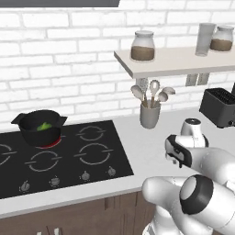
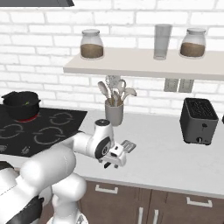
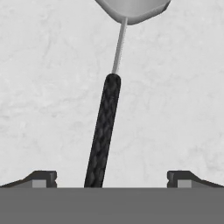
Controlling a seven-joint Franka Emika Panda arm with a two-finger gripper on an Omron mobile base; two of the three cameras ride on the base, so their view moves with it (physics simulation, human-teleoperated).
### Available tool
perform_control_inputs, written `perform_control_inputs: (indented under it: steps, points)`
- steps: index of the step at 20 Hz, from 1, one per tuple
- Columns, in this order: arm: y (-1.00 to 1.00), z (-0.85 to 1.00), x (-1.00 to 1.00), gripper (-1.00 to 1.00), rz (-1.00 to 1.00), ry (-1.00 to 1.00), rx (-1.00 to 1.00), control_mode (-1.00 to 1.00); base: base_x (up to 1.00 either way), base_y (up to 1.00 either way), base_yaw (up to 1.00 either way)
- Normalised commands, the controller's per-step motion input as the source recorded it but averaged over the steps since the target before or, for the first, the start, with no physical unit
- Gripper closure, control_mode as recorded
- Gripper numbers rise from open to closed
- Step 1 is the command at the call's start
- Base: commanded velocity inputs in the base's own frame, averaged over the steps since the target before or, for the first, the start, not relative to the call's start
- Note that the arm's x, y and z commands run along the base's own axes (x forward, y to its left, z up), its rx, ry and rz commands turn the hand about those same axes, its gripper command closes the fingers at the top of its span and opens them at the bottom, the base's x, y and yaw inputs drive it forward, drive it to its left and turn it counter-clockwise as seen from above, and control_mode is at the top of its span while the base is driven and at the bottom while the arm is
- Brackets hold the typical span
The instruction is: Put the broccoli and garlic in the pot. Retrieve the spatula and lightly stir the vegetables in the pot.
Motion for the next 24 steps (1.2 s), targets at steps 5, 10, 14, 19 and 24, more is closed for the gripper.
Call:
perform_control_inputs:
  steps: [5,10,14,19,24]
  points:
    - [0.0,-0.19,0.0,-1.0,0.0,0.0,0.0,-1.0,0.0,0.0,0.0]
    - [0.0,-0.16,0.0,-1.0,0.0,0.0,0.0,-1.0,0.0,0.0,0.0]
    - [0.05,-0.07,0.0,1.0,0.0,0.0,0.0,-1.0,0.0,0.0,0.0]
    - [0.16,-0.05,0.0,1.0,0.0,0.0,0.0,-1.0,0.0,0.0,0.0]
    - [0.0,-0.07,0.05,1.0,0.0,0.01,0.0,-1.0,0.0,0.0,0.0]
